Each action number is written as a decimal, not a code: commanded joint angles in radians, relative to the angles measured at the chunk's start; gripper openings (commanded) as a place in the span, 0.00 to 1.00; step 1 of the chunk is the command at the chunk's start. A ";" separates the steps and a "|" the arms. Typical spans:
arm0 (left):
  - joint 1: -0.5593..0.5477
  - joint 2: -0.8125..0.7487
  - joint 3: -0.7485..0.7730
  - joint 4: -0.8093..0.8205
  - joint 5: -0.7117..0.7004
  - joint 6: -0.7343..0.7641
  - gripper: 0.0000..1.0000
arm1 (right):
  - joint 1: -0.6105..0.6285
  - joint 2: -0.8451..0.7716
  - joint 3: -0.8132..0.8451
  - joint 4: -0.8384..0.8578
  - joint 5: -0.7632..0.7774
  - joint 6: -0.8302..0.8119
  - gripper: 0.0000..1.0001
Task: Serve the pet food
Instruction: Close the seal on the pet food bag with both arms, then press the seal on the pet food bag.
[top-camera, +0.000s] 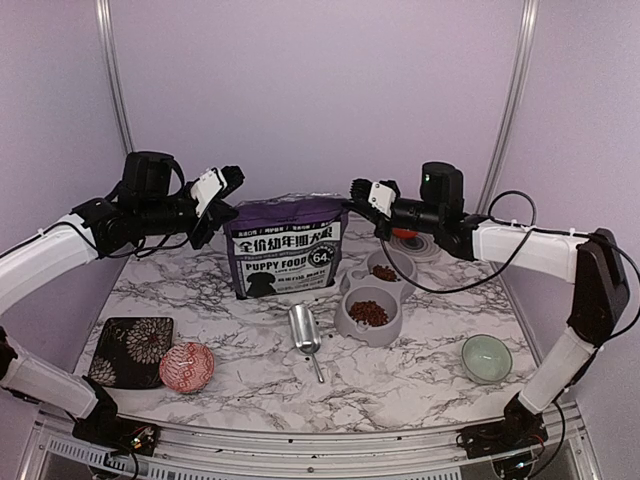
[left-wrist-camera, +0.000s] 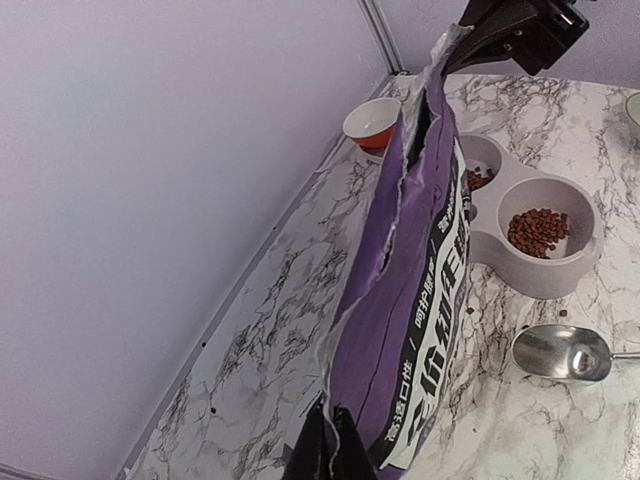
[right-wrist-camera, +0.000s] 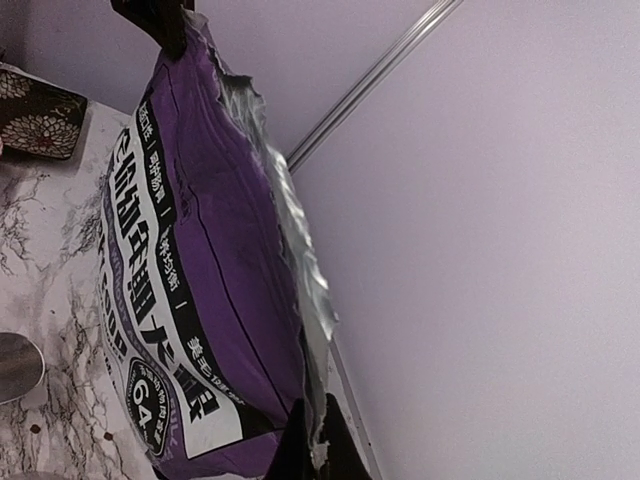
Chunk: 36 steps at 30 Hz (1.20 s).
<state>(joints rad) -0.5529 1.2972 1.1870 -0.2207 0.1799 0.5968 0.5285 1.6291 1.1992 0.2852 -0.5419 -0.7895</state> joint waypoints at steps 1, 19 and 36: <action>0.025 -0.026 0.049 0.072 -0.295 -0.064 0.00 | -0.063 -0.109 0.025 0.042 0.006 0.000 0.00; -0.010 -0.098 -0.014 0.074 0.000 0.026 0.24 | -0.090 -0.099 0.076 -0.109 -0.296 0.041 0.00; -0.051 0.015 0.114 -0.138 0.077 0.132 0.65 | -0.058 -0.074 0.097 -0.126 -0.325 0.030 0.05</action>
<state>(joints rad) -0.6086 1.2926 1.2900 -0.2504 0.2279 0.6670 0.4629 1.5707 1.2232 0.1081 -0.8337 -0.7593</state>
